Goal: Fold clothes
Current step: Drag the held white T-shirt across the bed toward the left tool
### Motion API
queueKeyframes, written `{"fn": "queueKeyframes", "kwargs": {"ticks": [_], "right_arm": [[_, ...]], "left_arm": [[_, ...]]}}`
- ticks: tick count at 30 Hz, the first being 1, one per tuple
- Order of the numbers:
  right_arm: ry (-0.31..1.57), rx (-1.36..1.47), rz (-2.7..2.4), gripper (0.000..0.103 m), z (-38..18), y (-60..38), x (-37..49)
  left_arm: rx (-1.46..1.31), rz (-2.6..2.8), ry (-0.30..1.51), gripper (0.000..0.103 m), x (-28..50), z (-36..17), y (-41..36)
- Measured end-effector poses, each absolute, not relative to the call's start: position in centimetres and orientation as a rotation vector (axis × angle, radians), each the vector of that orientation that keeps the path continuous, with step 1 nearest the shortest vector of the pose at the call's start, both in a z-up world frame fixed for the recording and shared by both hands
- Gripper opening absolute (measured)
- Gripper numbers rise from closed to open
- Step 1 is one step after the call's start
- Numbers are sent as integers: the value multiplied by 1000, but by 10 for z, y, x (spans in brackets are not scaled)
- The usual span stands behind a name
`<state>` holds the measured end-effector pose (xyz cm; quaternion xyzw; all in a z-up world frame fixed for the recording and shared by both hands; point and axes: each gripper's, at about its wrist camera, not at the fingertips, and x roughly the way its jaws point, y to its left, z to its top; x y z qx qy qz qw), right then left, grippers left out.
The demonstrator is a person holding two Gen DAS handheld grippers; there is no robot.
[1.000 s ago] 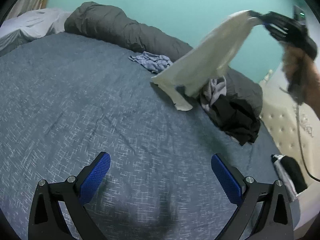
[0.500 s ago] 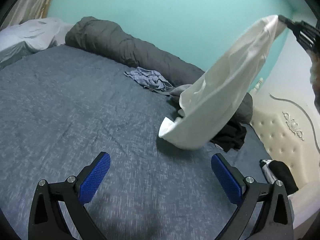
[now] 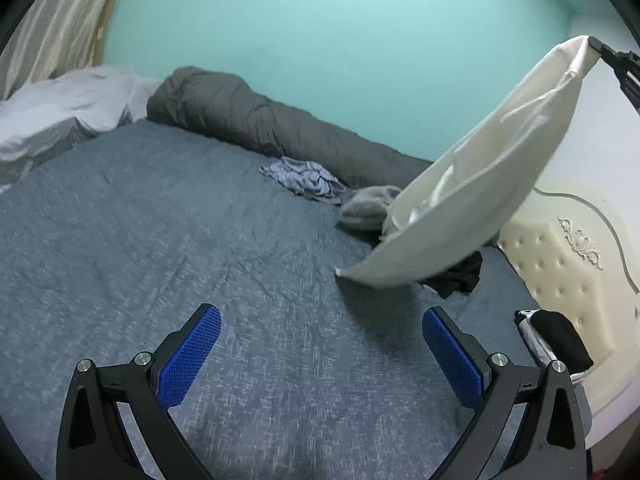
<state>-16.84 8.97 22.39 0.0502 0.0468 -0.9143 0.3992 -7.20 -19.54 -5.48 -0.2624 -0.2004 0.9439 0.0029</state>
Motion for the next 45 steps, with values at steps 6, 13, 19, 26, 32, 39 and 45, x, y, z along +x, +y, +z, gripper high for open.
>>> {"fn": "queueKeyframes", "kwargs": {"ticks": [6, 13, 19, 26, 32, 39, 45], "right_arm": [[123, 32, -2329, 1, 272, 115, -110], [140, 102, -2319, 1, 276, 143, -75], [154, 365, -2286, 1, 188, 147, -91], [120, 653, -2229, 1, 53, 129, -122], [119, 804, -2133, 2, -38, 113, -146], [71, 988, -2061, 16, -109, 117, -180], [54, 1053, -2093, 47, -130, 139, -197]], "left_arm": [[-767, 2980, -596, 103, -41, -23, -189], [-740, 2972, -582, 103, -13, -4, -175], [-785, 2940, -538, 103, -6, -8, -154], [-879, 2890, -513, 103, -14, -38, -140], [-972, 2836, -440, 103, -40, -72, -119], [-1086, 2777, -430, 103, -74, -114, -109], [-1121, 2744, -434, 103, -90, -136, -104]]}}
